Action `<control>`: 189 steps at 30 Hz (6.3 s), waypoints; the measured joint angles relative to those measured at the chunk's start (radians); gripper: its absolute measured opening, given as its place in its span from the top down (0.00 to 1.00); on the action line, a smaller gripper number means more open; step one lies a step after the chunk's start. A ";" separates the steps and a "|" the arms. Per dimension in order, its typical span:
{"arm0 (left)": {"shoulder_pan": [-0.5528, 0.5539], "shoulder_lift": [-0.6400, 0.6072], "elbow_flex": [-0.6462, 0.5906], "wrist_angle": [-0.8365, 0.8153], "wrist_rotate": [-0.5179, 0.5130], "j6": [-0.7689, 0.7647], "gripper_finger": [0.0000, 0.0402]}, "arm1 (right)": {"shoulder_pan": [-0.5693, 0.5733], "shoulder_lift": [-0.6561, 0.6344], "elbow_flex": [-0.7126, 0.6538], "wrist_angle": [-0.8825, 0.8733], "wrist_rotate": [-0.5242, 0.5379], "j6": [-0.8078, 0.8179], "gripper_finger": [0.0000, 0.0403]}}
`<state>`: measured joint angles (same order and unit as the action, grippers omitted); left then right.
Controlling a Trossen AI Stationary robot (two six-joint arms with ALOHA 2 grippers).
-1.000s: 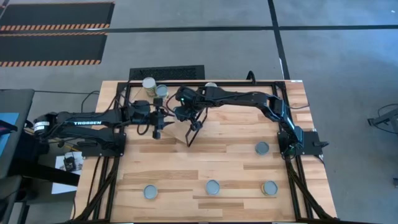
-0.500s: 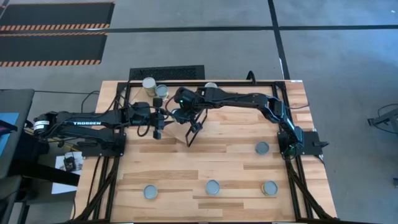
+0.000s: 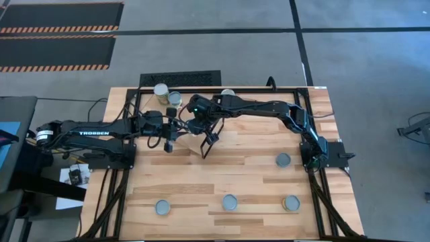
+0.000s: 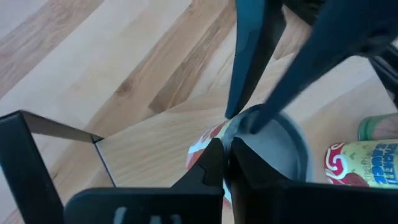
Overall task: Pick and place cans onto a shelf
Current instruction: Put the canned diced tomatoes on the shelf, then put the canned tuna on the shelf
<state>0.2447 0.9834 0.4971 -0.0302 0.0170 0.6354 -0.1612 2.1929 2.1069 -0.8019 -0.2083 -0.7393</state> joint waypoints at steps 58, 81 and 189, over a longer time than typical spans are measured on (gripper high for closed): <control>0.244 0.525 0.556 -0.534 -0.042 -0.326 1.00 | 0.097 -1.025 -1.039 0.447 0.297 0.418 0.98; 0.273 0.525 0.555 -0.518 0.005 -0.265 1.00 | 0.097 -1.021 -1.039 0.446 0.296 0.417 0.98; -0.050 -0.176 -0.212 0.318 0.151 -0.525 0.99 | 0.673 -0.805 -1.394 -0.229 0.470 2.066 0.69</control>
<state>0.1942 0.8076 0.2847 0.2881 0.1685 0.1101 0.5120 1.3875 0.7133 -1.0305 0.2619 1.3262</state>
